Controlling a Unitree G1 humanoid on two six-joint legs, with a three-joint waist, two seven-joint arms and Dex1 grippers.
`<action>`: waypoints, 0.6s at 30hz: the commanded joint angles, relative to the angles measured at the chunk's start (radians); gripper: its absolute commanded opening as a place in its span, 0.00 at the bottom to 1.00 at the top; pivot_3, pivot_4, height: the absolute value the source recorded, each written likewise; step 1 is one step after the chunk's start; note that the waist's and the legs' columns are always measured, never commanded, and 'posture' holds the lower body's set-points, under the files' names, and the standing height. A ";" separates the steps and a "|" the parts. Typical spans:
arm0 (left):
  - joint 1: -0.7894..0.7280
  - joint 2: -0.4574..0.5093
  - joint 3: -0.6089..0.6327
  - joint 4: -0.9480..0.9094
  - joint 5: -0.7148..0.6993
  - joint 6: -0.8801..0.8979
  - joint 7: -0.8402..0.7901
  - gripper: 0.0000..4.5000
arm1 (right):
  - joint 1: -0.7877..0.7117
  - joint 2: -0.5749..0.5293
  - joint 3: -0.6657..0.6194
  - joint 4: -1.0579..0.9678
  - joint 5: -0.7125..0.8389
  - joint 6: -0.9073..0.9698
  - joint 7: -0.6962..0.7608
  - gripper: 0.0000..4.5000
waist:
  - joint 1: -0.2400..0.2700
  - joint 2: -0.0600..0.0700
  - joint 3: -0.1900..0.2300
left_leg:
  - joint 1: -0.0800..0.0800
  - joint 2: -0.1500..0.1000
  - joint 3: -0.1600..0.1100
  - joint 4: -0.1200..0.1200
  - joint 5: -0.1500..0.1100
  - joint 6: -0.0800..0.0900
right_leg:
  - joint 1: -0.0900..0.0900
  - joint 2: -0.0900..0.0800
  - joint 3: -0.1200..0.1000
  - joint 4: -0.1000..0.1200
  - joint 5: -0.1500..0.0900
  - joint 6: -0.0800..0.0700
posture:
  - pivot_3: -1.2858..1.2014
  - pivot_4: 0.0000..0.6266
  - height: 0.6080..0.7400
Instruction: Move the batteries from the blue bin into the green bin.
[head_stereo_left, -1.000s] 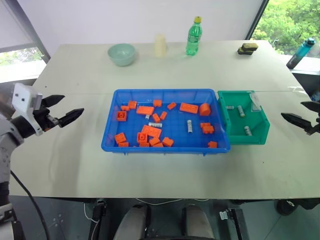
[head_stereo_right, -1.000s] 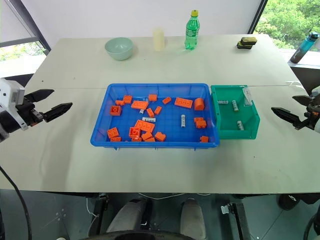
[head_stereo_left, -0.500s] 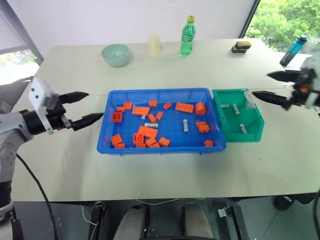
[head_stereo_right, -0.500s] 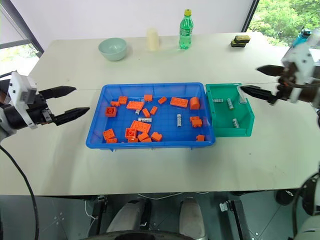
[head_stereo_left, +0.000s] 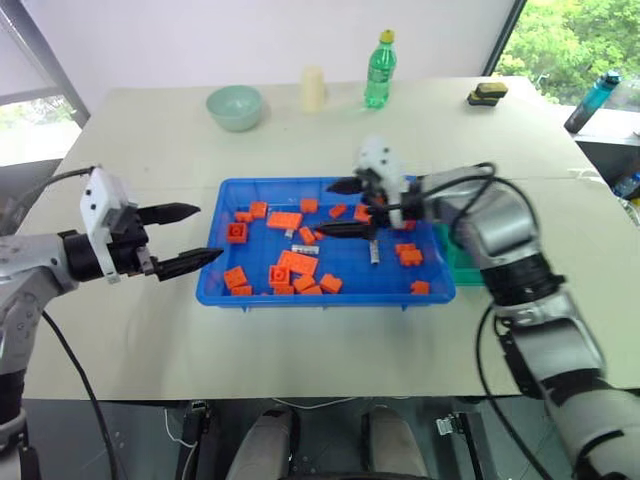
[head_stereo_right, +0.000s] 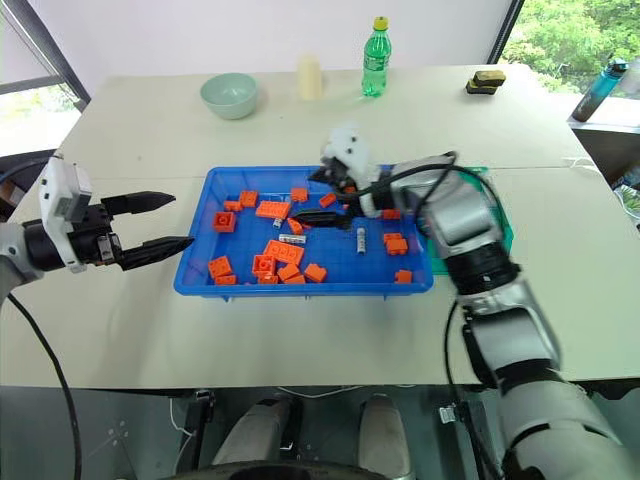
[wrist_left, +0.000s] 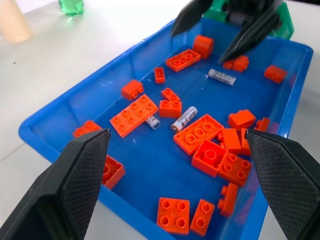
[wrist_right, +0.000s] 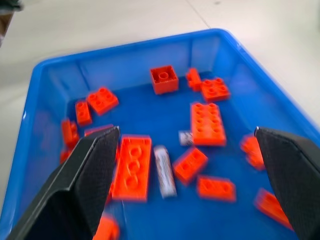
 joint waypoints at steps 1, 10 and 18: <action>0.016 -0.009 0.025 -0.049 -0.011 -0.002 0.034 1.00 | -0.063 0.086 -0.005 0.141 -0.052 -0.065 -0.079 0.99 | -0.004 0.000 0.000 | 0.000 0.000 0.000 0.000 0.000 0.000 | 0.000 0.000 0.000 0.000 0.000 0.000 | 0.52 0.24 0.90; 0.015 -0.018 0.039 -0.080 -0.026 0.007 0.094 1.00 | -0.143 0.232 -0.043 0.501 -0.126 -0.235 -0.169 0.99 | -0.025 0.000 0.000 | 0.000 0.000 -0.003 -0.001 0.000 -0.001 | 0.000 0.001 0.000 0.001 0.000 0.000 | 0.52 0.24 0.90; 0.000 -0.009 0.031 -0.065 -0.015 -0.001 0.102 1.00 | -0.160 0.266 -0.064 0.626 -0.171 -0.325 -0.200 0.99 | -0.033 0.000 0.000 | 0.000 0.000 -0.003 -0.001 0.001 -0.001 | -0.001 0.001 0.000 0.001 0.000 0.000 | 0.52 0.24 0.90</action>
